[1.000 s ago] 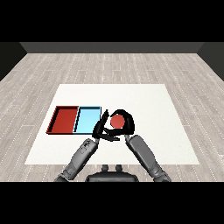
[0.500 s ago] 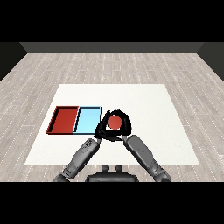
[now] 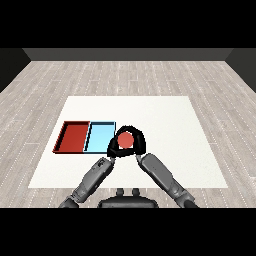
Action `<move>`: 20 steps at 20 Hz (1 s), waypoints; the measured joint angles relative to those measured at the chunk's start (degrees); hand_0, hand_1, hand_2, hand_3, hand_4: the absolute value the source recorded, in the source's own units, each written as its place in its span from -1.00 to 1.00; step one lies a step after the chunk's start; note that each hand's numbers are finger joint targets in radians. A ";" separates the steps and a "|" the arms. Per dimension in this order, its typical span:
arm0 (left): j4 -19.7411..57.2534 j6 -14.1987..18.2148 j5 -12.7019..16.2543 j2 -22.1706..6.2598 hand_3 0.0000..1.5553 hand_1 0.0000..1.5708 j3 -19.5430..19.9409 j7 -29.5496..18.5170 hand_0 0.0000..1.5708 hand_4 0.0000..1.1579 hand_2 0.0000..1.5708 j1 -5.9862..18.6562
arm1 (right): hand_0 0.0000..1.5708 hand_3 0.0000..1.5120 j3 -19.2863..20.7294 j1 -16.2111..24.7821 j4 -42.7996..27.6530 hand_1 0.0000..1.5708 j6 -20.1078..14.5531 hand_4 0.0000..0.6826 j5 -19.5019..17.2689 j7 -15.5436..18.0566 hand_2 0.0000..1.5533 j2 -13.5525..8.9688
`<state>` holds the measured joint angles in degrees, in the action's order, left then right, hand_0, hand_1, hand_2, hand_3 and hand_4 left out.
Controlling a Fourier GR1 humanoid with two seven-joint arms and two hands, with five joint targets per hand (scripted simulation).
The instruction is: Pick the red can and put it in the red box
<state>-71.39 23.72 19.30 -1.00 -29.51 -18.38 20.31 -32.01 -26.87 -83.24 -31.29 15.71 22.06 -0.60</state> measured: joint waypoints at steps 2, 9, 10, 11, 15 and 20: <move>0.74 2.41 0.93 0.03 0.90 1.00 0.10 0.24 1.00 0.94 0.99 1.04 | 0.91 0.84 -0.41 0.20 -0.88 0.91 -0.69 0.91 -0.29 -0.68 0.87 -0.03; 4.23 7.19 3.64 -0.12 0.89 1.00 -1.82 -1.52 1.00 0.95 0.98 2.86 | 0.89 0.84 -0.11 1.97 -1.78 0.89 0.00 0.89 -0.67 -0.15 0.86 -0.07; 3.78 7.71 3.49 -0.07 0.90 1.00 -1.90 -1.86 1.00 0.96 0.98 2.50 | 0.89 0.84 -0.13 1.87 -2.18 0.89 -0.18 0.88 -0.86 -0.83 0.86 -0.03; 4.09 8.04 3.93 -0.04 0.90 1.00 -1.91 -2.87 1.00 0.97 0.98 2.74 | 0.90 0.84 -0.18 1.82 -2.63 0.90 -0.19 0.88 -1.25 -1.59 0.85 -0.03; 3.83 9.60 3.72 -0.27 0.92 1.00 -1.69 -4.01 1.00 0.97 1.00 2.76 | 0.84 0.78 0.75 1.42 -2.74 0.84 1.46 0.19 -0.14 -1.80 0.79 0.23; 3.32 9.46 3.68 0.19 0.95 1.00 -0.85 -7.05 1.00 0.98 1.00 2.11 | -1.00 -1.00 0.13 1.36 -2.04 -1.00 1.07 -1.00 -1.29 -4.23 -1.00 0.36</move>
<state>-68.07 33.18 22.98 -0.81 -30.37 -25.43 22.43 -31.88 -25.51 -85.28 -30.22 14.42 17.84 -0.23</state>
